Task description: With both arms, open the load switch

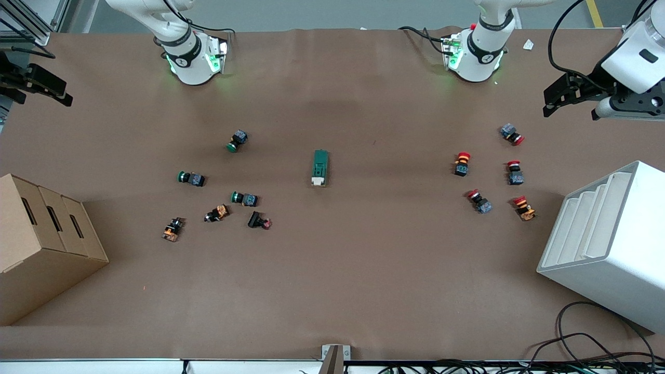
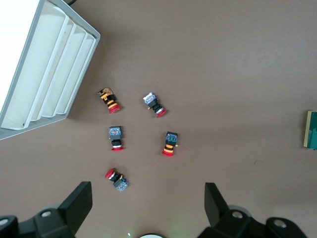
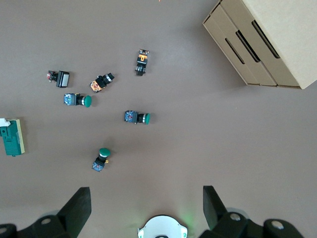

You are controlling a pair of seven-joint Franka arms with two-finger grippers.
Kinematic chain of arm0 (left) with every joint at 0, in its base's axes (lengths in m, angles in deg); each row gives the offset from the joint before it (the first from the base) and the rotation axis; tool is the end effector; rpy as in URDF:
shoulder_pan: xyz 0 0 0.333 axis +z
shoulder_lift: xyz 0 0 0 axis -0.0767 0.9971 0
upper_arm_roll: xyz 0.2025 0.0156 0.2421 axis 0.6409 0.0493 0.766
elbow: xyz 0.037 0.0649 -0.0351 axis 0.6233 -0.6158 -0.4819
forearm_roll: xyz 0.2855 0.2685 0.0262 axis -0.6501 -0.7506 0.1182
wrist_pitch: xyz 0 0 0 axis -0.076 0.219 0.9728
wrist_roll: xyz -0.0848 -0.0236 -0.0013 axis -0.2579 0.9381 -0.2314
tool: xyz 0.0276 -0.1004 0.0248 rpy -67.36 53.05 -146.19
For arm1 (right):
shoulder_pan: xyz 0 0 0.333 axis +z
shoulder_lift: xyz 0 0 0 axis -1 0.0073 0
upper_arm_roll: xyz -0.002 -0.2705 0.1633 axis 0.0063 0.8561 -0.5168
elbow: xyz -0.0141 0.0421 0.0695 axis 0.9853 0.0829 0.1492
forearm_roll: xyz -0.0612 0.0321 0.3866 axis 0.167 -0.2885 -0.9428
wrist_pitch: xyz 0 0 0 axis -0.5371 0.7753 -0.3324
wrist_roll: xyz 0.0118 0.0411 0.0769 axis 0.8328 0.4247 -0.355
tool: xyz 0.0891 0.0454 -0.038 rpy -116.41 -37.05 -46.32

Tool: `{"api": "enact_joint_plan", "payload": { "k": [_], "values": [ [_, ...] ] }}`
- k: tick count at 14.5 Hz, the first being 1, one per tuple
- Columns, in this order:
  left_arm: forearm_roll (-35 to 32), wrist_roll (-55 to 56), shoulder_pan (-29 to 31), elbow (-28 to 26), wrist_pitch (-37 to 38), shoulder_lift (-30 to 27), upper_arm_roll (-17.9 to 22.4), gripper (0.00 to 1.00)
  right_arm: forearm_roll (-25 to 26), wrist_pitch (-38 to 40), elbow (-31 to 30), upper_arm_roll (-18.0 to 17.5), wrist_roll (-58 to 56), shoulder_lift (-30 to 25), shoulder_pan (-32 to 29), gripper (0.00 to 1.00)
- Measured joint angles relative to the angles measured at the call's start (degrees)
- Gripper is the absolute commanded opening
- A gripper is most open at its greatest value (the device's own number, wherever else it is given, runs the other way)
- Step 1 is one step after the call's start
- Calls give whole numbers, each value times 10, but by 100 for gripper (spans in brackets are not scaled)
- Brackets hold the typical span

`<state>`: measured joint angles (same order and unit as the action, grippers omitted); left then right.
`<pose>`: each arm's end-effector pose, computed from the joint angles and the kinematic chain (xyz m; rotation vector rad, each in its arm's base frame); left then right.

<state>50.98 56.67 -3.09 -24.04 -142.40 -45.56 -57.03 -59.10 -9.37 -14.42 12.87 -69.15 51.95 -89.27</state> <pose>0.5136 -0.0718 0.6484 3.1259 -0.1334 -0.0163 0.4944 -0.0235 0.6679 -3.1292 0.1100 0.1291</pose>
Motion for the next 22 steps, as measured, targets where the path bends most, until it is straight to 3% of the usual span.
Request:
{"api": "enact_joint_plan", "payload": {
  "k": [8, 13, 16, 22],
  "values": [
    [-7, 0, -11, 36, -2, 31, -19, 100, -12, -13, -3, 2, 0, -1, 0, 100],
    [-8, 139, -24, 38, -27, 72, -114, 100, -13, -14, -3, 12, -14, -7, 0, 100],
    [-12, 268, -71, 33, -82, 115, -155, 100, -14, -13, -3, 12, -17, -10, 0, 100],
    [-96, 442, -219, 22, -161, 196, -159, 98, -15, -13, -4, 10, -19, -10, 1, 100]
  ]
}}
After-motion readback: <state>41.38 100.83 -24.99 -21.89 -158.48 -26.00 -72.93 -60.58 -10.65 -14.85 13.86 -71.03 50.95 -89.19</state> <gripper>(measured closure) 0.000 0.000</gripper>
